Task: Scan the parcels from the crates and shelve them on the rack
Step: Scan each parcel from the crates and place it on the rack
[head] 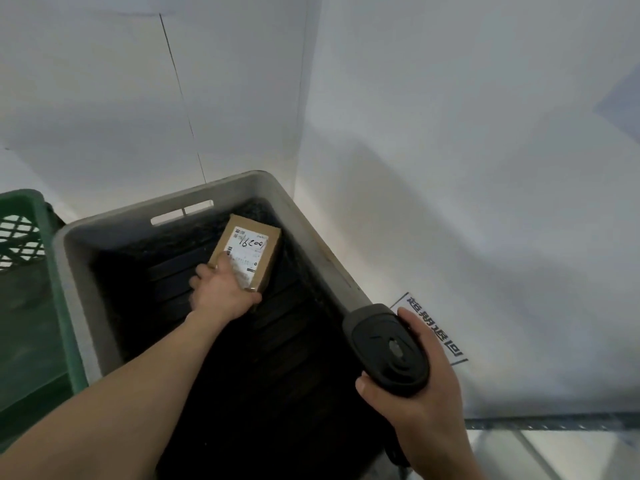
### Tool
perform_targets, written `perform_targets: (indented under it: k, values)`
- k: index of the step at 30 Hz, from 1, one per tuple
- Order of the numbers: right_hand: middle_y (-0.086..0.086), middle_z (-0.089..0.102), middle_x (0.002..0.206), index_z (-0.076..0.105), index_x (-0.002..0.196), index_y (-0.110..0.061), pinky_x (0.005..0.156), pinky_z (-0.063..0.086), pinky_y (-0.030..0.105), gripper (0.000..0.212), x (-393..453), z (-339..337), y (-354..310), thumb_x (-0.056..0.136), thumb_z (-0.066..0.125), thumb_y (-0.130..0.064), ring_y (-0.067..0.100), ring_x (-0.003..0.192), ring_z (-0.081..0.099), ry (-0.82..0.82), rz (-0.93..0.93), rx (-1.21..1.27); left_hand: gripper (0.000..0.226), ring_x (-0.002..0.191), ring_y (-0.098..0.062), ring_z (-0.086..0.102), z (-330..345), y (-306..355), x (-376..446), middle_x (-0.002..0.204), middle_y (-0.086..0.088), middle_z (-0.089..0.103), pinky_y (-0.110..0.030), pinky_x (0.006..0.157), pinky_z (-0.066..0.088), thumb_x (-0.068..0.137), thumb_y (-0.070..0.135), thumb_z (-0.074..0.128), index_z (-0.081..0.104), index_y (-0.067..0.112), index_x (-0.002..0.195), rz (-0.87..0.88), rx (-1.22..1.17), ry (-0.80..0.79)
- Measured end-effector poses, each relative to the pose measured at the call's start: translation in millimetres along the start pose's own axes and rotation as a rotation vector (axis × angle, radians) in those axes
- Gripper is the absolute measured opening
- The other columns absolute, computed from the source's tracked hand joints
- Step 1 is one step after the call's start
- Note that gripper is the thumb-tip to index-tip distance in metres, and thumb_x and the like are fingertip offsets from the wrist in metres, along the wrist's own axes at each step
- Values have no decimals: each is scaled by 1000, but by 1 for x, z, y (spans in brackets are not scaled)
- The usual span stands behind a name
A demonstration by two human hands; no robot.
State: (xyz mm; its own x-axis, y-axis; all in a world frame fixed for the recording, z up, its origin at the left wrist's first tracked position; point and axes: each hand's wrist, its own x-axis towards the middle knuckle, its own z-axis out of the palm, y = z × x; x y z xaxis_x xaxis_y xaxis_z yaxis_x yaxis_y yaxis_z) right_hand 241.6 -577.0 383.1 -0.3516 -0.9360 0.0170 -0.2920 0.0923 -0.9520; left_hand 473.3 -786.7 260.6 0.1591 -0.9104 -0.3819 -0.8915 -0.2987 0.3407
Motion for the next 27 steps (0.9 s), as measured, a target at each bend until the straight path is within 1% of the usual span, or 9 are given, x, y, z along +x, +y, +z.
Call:
perform_targets:
  k: [4, 7, 9, 11, 16, 19, 23, 25, 27]
  values:
    - [-20, 71, 114, 59, 129, -30, 85, 50, 8, 88, 1, 0, -1, 47, 86, -13, 2, 105, 69, -19, 5, 6, 124, 127, -38, 36, -7, -2, -21, 139, -16, 27, -52, 98, 45, 62, 53, 86, 5, 28, 152, 168, 295, 59]
    - [-24, 69, 115, 57, 130, -35, 84, 50, 8, 90, -1, -1, -3, 50, 91, -13, 1, 105, 68, -53, 10, 1, 124, 131, -37, 31, -3, -10, -47, 145, -15, 24, -52, 104, 41, 70, 49, 81, -6, 28, 155, 308, 495, 149]
    - [-27, 69, 114, 58, 130, -35, 83, 49, 6, 90, -1, -1, -3, 56, 96, 0, -1, 104, 68, -68, 19, 11, 118, 137, -39, 26, 3, -17, -63, 148, -15, 23, -53, 107, 36, 78, 43, 76, -11, 26, 157, 385, 590, 163]
    - [-28, 69, 112, 59, 129, -34, 82, 48, 5, 91, -2, -2, -5, 58, 92, 10, -3, 104, 68, -77, 27, 20, 112, 141, -39, 22, 11, -22, -78, 150, -13, 24, -53, 109, 33, 84, 37, 72, -11, 23, 158, 424, 616, 129]
    - [-28, 70, 110, 59, 130, -32, 82, 48, 5, 90, -4, -7, -5, 58, 90, 13, -4, 101, 68, -80, 34, 33, 85, 145, -38, 15, 17, -24, -85, 149, -8, 16, -50, 112, 40, 81, 20, 72, 26, 34, 152, 415, 296, -1]
    - [-27, 71, 110, 59, 130, -31, 81, 48, 5, 89, -6, -12, -7, 58, 93, 8, -2, 102, 69, -93, 20, 48, 83, 146, -39, 18, 6, -22, -81, 159, -12, 8, -45, 119, 33, 82, 8, 66, 31, 38, 152, 379, 237, -92]
    - [-29, 69, 109, 58, 132, -27, 81, 47, 4, 90, -12, -20, -10, 51, 92, -9, -5, 101, 67, -102, -10, 52, 83, 130, -34, 39, -9, -21, -79, 143, -12, 35, -38, 111, 37, 85, 15, 70, 30, 40, 154, 315, 212, -169]
    - [-34, 68, 108, 57, 133, -25, 82, 46, 3, 92, -16, -26, -11, 54, 96, 1, -9, 101, 66, -118, -25, 45, 92, 122, -32, 48, -17, -19, -81, 133, -9, 42, -35, 108, 41, 75, 19, 82, 37, 38, 153, 247, 125, -213]
    - [-34, 67, 109, 56, 135, -24, 82, 46, 3, 92, -21, -32, -12, 58, 94, 8, -9, 102, 66, -137, -34, 48, 94, 121, -27, 54, -27, -16, -86, 134, -6, 50, -31, 107, 42, 69, 19, 89, 44, 32, 151, 204, 21, -239]
